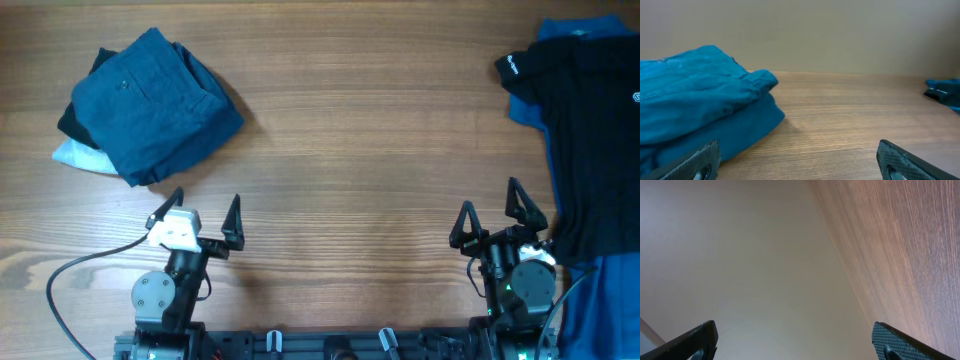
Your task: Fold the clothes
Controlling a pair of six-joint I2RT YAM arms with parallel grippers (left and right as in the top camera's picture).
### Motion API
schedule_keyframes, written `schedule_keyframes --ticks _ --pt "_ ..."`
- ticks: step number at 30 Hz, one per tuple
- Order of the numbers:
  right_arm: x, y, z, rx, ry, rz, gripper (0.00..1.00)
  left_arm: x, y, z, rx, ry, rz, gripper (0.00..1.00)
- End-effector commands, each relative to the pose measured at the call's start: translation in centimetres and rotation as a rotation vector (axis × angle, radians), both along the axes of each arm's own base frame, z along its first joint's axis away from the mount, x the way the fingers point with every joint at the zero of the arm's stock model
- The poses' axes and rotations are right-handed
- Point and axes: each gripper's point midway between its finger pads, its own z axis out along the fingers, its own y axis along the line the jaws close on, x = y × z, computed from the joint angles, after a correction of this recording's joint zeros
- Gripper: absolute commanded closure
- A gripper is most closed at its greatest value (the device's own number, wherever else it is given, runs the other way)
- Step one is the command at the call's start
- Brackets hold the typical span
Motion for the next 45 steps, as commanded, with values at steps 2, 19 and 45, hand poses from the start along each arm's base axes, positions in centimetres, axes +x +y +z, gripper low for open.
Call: schedule_keyframes --ticks 2,19,45 --pt "0.0 0.5 0.2 -0.136 -0.003 0.053 0.00 -0.8 -2.8 0.3 -0.057 -0.003 -0.165 0.00" --pt "-1.2 7.5 0.1 -1.296 -0.237 0.598 0.00 -1.5 -4.4 0.6 -0.243 0.057 -0.256 0.00" --pt "9.5 5.8 3.6 -1.451 0.402 1.206 0.00 3.4 -1.5 7.8 -0.179 0.861 0.048 0.00"
